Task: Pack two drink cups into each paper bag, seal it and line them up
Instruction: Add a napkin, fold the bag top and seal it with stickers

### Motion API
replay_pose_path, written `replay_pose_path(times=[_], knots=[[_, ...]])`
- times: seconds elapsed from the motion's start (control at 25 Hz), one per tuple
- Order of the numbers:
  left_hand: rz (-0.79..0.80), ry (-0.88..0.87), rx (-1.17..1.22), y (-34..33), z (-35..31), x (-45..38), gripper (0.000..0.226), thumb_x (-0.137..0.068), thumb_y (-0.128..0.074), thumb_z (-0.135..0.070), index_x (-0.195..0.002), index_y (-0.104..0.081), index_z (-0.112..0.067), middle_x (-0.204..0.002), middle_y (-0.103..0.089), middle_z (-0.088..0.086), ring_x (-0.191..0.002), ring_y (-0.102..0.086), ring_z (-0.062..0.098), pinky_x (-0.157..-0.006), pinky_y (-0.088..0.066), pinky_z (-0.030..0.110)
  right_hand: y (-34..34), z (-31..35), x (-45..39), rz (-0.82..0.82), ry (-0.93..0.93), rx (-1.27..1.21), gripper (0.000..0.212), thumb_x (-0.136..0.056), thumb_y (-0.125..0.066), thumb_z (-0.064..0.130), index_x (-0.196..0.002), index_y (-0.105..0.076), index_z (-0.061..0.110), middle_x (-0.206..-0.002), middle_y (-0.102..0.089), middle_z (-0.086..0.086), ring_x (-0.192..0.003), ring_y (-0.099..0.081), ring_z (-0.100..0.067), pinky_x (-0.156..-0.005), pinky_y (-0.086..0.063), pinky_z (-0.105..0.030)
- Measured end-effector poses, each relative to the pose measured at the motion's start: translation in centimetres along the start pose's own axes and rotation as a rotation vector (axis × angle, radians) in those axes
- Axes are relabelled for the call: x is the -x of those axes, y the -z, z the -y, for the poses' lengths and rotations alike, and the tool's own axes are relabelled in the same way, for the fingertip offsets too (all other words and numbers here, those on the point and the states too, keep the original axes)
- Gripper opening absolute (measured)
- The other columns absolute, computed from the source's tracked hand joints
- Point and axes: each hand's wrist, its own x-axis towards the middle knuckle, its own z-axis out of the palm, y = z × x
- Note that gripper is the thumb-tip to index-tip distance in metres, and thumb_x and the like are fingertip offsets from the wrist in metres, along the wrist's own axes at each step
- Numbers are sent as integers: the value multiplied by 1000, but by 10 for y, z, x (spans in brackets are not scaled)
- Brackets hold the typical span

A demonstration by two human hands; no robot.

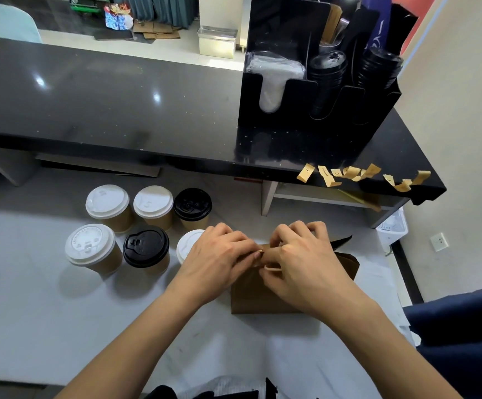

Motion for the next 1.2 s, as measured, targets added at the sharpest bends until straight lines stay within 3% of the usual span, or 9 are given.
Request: replay_pose_path(times=[0.28, 0.48, 0.76, 1.08, 1.2], knots=[[-14, -15, -26, 2, -3, -1, 29, -102, -51, -41, -112, -75, -27, -104, -73, -12, -88, -52, 17, -74, -47, 39, 20, -32, 15, -124, -70, -163, 46, -86, -57, 68, -125, -60, 44, -114, -57, 16, -112, -48, -12, -97, -26, -34], [12, 45, 38, 0, -2, 1, 26, -93, -66, -44, -116, -72, -32, -107, -70, -17, -94, -50, 15, -80, -47, 35, 20, -55, 26, -136, -128, -282, 62, -79, -64, 68, -135, -52, 46, -114, -52, 20, -112, -47, -6, -96, -24, -29], [1, 80, 104, -3, -1, 0, 26, -85, -78, -36, -110, -75, -31, -104, -70, -16, -94, -49, 14, -82, -48, 35, 4, -75, 37, -122, -214, -327, 57, -78, -71, 64, -129, -58, 45, -116, -53, 18, -115, -49, -9, -101, -26, -33], [52, 119, 158, -6, -3, -2, 30, -86, -76, -32, -115, -70, -30, -109, -65, -17, -99, -45, 13, -88, -46, 32, -14, -91, 42, -110, -262, -347, 41, -77, -75, 60, -114, -58, 51, -113, -52, 19, -110, -45, -6, -96, -21, -30], [56, 153, 195, -4, -4, -2, 22, -83, -79, -28, -103, -69, -27, -101, -66, -16, -99, -46, 11, -85, -47, 34, -18, -96, 42, -116, -281, -339, 40, -78, -76, 58, -114, -60, 50, -113, -50, 18, -109, -40, -4, -96, -21, -29]])
